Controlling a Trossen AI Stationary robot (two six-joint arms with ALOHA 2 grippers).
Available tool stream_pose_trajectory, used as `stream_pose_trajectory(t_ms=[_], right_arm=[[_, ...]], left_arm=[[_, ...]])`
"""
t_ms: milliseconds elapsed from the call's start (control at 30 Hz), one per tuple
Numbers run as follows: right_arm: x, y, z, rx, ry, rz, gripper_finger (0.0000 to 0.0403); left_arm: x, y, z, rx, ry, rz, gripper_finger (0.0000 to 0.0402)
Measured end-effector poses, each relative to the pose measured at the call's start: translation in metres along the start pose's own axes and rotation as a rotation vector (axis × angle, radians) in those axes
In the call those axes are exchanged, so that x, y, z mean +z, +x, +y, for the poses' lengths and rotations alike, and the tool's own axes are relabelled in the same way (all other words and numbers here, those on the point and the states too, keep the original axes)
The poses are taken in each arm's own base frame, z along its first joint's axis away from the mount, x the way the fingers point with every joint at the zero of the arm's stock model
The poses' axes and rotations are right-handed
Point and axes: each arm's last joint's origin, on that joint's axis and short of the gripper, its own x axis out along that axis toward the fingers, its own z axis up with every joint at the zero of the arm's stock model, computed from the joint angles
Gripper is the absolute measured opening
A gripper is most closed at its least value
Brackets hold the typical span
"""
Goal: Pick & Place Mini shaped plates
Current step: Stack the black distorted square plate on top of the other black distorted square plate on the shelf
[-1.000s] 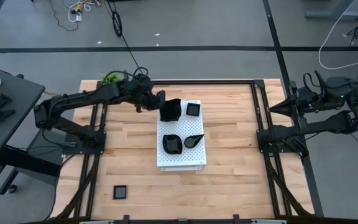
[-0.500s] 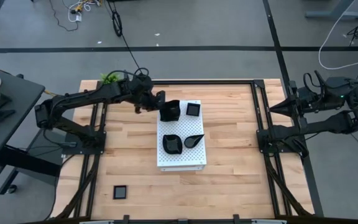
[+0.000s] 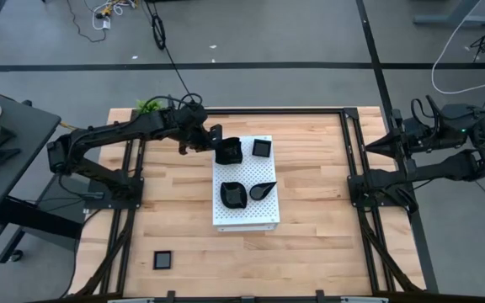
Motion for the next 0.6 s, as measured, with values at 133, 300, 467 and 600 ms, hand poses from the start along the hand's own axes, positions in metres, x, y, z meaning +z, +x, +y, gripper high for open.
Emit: stream_pose_trajectory(t_ms=[133, 300, 467, 600], right_arm=[[0.0000, 0.0000, 0.0000, 0.000, 0.000, 0.000, 0.0029], [0.0000, -0.0001, 0.0000, 0.000, 0.000, 0.000, 0.0029], [0.0000, 0.0000, 0.0000, 0.000, 0.000, 0.000, 0.0029], [0.0000, 0.0000, 0.0000, 0.000, 0.000, 0.000, 0.0029]], left_arm=[[0.0002, 0.0000, -0.0005, -0.005, 0.018, -0.002, 0.0001], [0.0004, 0.0000, -0.0005, -0.003, 0.027, -0.010, 0.0009], [0.0005, 0.0000, -0.0005, -0.003, 0.027, -0.012, 0.0030], [0.0005, 0.0000, -0.0005, -0.003, 0.023, -0.012, 0.0045]])
